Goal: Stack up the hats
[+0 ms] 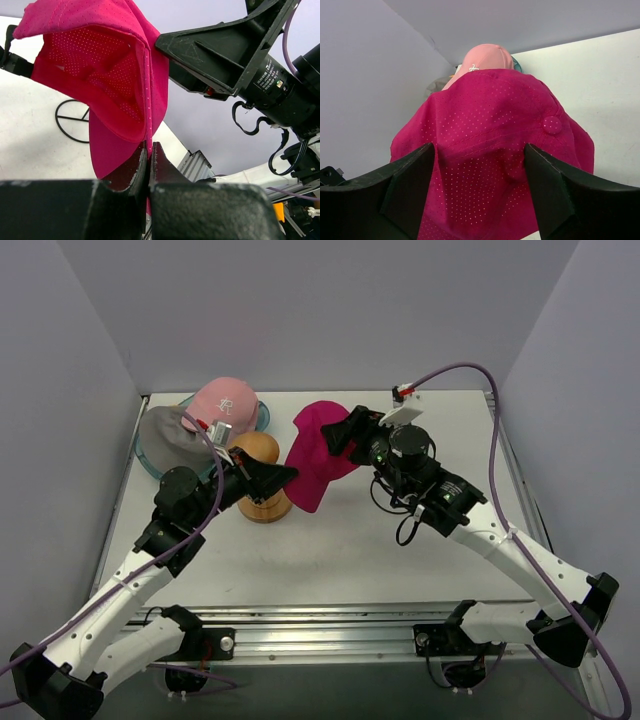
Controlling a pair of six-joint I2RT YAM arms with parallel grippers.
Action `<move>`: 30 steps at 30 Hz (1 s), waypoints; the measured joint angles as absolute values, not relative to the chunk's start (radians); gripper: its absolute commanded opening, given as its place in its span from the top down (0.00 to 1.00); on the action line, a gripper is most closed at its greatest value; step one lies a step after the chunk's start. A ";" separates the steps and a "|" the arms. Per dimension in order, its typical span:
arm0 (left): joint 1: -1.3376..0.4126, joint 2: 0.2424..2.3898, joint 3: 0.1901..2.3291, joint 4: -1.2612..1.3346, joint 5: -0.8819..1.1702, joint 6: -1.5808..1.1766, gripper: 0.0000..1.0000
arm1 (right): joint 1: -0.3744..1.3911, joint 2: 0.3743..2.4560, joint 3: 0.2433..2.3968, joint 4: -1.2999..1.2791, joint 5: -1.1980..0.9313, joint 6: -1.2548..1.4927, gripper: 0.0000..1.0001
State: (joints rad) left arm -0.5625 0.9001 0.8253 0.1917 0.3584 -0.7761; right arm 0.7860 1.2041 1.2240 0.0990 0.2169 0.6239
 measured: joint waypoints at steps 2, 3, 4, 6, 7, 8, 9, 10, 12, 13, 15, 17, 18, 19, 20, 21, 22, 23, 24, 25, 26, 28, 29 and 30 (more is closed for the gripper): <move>-0.570 0.900 0.825 0.191 0.350 -0.772 0.98 | 0.786 1.204 1.219 0.104 0.211 0.629 0.38; -0.574 0.900 0.825 0.191 0.346 -0.770 0.98 | 0.786 1.204 1.218 0.107 0.210 0.631 0.41; -0.576 0.900 0.825 0.191 0.342 -0.768 0.98 | 0.786 1.204 1.218 0.109 0.210 0.633 0.46; -0.580 0.900 0.825 0.191 0.335 -0.764 0.98 | 0.786 1.203 1.216 0.113 0.210 0.635 0.52; -0.581 0.900 0.825 0.191 0.331 -0.763 0.98 | 0.786 1.202 1.213 0.117 0.210 0.636 0.59; -0.582 0.900 0.825 0.191 0.327 -0.762 0.98 | 0.786 1.199 1.208 0.117 0.210 0.635 0.63; -0.582 0.899 0.825 0.191 0.325 -0.762 0.98 | 0.786 1.195 1.202 0.117 0.211 0.636 0.68; -0.584 0.899 0.823 0.191 0.323 -0.761 0.98 | 0.786 1.191 1.195 0.117 0.212 0.636 0.80; -0.587 0.896 0.814 0.191 0.321 -0.761 0.98 | 0.786 1.179 1.181 0.118 0.215 0.632 0.92; -0.590 0.895 0.808 0.191 0.321 -0.761 0.98 | 0.786 1.173 1.175 0.118 0.219 0.630 1.00; -0.595 0.895 0.798 0.194 0.320 -0.761 0.98 | 0.790 1.163 1.169 0.117 0.224 0.624 1.00; -0.603 0.896 0.791 0.200 0.317 -0.762 0.98 | 0.794 1.158 1.169 0.115 0.235 0.611 1.00; -0.606 0.898 0.791 0.205 0.316 -0.762 0.97 | 0.794 1.157 1.169 0.114 0.239 0.604 1.00; -0.609 0.900 0.791 0.210 0.314 -0.762 0.96 | 0.794 1.156 1.169 0.114 0.244 0.596 1.00; -0.615 0.902 0.790 0.218 0.314 -0.762 0.93 | 0.794 1.156 1.169 0.114 0.248 0.584 1.00; -0.619 0.905 0.788 0.225 0.313 -0.761 0.89 | 0.794 1.155 1.169 0.113 0.251 0.572 1.00; -0.623 0.908 0.786 0.233 0.311 -0.760 0.79 | 0.794 1.154 1.169 0.113 0.254 0.560 1.00; -0.627 0.912 0.783 0.241 0.310 -0.756 0.72 | 0.794 1.153 1.169 0.112 0.256 0.545 1.00; -0.629 0.915 0.780 0.244 0.311 -0.753 0.67 | 0.794 1.152 1.169 0.112 0.266 0.524 1.00; -0.632 0.917 0.778 0.244 0.311 -0.752 0.61 | 0.793 1.151 1.169 0.111 0.277 0.504 1.00; -0.634 0.918 0.776 0.244 0.311 -0.753 0.51 | 0.792 1.150 1.169 0.109 0.288 0.482 1.00; -0.637 0.917 0.776 0.244 0.311 -0.749 0.42 | 0.791 1.150 1.180 0.086 0.309 0.430 1.00; -0.639 0.915 0.776 0.244 0.311 -0.748 0.36 | 0.791 1.150 1.187 0.079 0.316 0.403 1.00; -0.640 0.912 0.776 0.243 0.309 -0.746 0.34 | 0.791 1.150 1.200 0.067 0.326 0.373 1.00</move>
